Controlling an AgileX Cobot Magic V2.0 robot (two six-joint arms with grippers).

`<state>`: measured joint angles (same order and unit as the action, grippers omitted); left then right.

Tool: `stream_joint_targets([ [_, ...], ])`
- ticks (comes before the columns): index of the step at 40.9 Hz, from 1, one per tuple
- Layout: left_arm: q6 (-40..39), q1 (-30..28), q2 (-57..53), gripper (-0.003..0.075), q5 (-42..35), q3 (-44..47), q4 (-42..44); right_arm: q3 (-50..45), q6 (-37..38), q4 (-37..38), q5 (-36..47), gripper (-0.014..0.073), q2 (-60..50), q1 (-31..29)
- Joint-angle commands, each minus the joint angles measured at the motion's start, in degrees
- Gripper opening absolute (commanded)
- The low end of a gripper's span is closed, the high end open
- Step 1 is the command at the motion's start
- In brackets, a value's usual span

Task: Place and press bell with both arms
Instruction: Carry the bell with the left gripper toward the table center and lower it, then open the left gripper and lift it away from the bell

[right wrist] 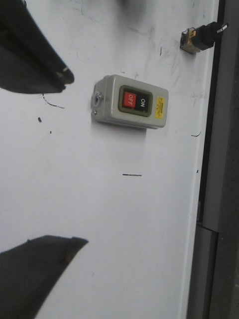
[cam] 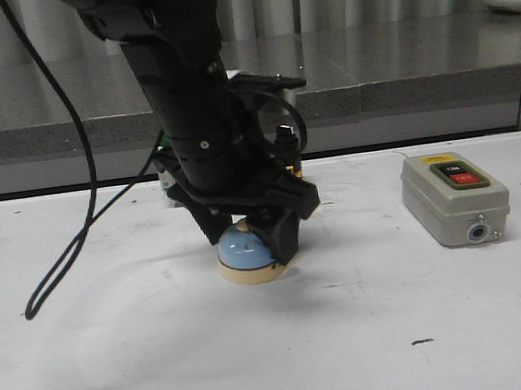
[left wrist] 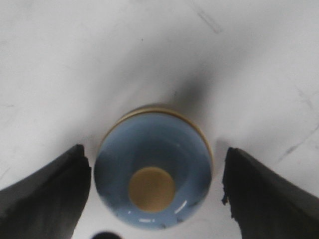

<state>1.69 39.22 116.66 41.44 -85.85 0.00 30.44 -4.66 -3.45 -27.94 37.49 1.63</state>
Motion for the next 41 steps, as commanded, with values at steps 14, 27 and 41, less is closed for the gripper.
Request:
stream_joint_targets([
  [14,-3.59,-1.27,-29.03,0.0520,-2.96,11.37,0.00,1.89,-0.57,0.05,4.07,0.0601,0.35,-0.14],
  [27,-4.75,-5.10,-50.14,0.0514,-3.31,28.08,0.00,1.89,-0.57,0.05,4.07,0.0601,0.35,-0.14],
  [41,-8.48,-7.57,-70.26,0.0514,-0.60,44.29,-0.33,1.89,-0.57,0.05,4.13,0.0601,0.35,-0.14],
])
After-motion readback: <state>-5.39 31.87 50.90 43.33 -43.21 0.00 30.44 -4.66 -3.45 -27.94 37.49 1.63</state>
